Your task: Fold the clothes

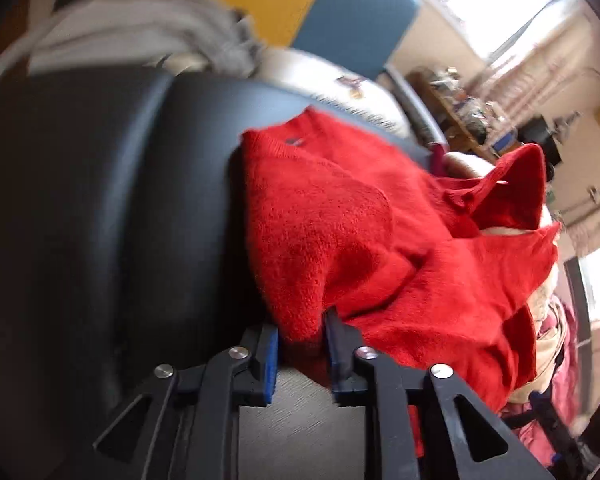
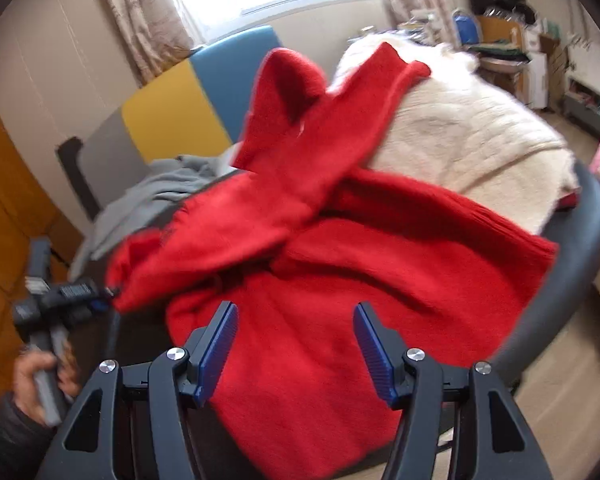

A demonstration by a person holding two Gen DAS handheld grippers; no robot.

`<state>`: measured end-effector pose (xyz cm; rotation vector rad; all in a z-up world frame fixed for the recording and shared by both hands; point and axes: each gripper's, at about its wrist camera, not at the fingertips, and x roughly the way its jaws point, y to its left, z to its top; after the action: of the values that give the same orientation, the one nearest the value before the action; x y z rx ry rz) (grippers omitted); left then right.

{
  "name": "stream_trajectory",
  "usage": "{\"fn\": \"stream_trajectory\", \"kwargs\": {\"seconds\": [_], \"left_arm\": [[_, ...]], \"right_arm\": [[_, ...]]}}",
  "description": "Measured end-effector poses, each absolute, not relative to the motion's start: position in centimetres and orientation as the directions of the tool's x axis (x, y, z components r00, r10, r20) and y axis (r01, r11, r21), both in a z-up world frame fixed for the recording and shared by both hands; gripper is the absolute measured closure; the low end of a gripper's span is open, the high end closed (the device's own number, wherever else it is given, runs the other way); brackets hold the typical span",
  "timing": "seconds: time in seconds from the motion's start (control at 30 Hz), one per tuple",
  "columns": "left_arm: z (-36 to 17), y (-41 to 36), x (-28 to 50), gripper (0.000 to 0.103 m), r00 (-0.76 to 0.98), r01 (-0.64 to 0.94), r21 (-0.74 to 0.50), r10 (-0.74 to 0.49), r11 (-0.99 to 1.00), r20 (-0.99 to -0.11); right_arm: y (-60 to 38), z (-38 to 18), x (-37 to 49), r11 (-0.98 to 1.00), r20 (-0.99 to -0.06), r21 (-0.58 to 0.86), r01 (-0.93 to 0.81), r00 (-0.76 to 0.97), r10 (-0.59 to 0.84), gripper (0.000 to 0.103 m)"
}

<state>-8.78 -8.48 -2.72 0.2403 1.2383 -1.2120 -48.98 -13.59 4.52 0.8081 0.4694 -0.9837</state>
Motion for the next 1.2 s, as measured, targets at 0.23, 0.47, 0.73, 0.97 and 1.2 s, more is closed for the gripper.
{"fn": "stream_trajectory", "kwargs": {"seconds": [0.23, 0.47, 0.73, 0.97, 1.2], "left_arm": [[-2.5, -2.3, -6.4, 0.033, -0.092, 0.806, -0.404, -0.583, 0.432, -0.807], [-3.3, 4.7, -4.2, 0.032, -0.106, 0.772, -0.444, -0.597, 0.455, -0.795], [-4.2, 10.0, -2.7, 0.030, -0.087, 0.738, -0.454, -0.597, 0.499, -0.797], [-3.2, 11.4, -3.0, 0.028, -0.088, 0.732, -0.475, -0.623, 0.489, -0.777], [-1.3, 13.0, -3.4, 0.023, -0.097, 0.736, -0.502, -0.663, 0.454, -0.742]], "right_arm": [[-17.4, 3.4, -45.6, 0.298, -0.673, 0.509, 0.807, 0.589, -0.446, 0.041], [-21.9, 0.2, -44.5, 0.134, -0.680, 0.591, 0.796, 0.581, -0.447, 0.056], [-22.6, 0.4, -43.7, 0.085, -0.671, 0.578, 0.812, 0.532, -0.516, 0.094], [-14.4, 4.0, -36.2, 0.406, -0.592, 0.598, 0.691, 0.722, -0.358, 0.094], [-2.3, 2.1, -27.7, 0.576, -0.577, 0.637, 0.513, 0.812, -0.085, 0.094]]}}
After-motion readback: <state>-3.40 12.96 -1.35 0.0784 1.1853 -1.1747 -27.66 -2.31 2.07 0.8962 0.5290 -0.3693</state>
